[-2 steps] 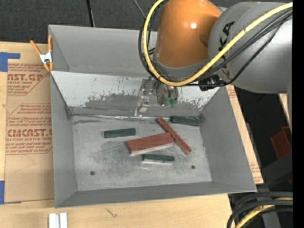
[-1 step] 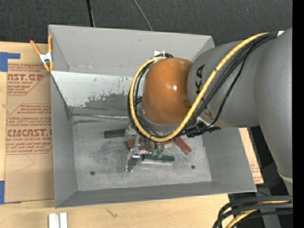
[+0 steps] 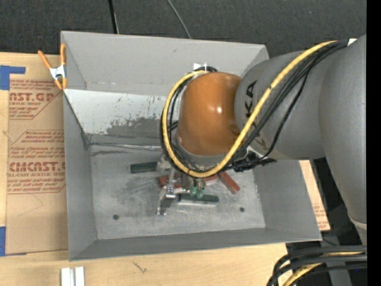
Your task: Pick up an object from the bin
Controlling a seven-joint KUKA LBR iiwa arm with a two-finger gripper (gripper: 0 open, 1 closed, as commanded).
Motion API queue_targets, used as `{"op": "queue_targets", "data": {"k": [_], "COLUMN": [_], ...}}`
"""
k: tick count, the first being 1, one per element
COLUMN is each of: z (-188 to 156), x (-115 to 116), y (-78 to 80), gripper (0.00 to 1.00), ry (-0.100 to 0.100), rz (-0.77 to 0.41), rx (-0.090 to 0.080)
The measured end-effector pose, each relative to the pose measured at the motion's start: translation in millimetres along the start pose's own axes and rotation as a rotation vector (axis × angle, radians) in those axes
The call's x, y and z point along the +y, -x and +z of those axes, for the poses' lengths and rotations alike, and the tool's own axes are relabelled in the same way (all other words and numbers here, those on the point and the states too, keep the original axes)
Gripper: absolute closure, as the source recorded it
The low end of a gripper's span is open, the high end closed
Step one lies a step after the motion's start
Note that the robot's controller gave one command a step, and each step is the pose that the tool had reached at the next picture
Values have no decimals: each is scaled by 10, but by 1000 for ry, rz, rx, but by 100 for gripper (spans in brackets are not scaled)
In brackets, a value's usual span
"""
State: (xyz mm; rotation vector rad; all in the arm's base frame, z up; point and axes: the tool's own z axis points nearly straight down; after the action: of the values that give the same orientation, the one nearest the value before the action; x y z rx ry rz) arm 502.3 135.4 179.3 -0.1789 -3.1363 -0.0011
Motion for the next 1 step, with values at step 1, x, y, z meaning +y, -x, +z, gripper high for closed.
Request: {"op": "queue_targets", "data": {"k": [1], "z": [180], "x": [-99], "y": [111], "gripper": [0], "ry": [3], "rz": [-80], "rx": [-7]}}
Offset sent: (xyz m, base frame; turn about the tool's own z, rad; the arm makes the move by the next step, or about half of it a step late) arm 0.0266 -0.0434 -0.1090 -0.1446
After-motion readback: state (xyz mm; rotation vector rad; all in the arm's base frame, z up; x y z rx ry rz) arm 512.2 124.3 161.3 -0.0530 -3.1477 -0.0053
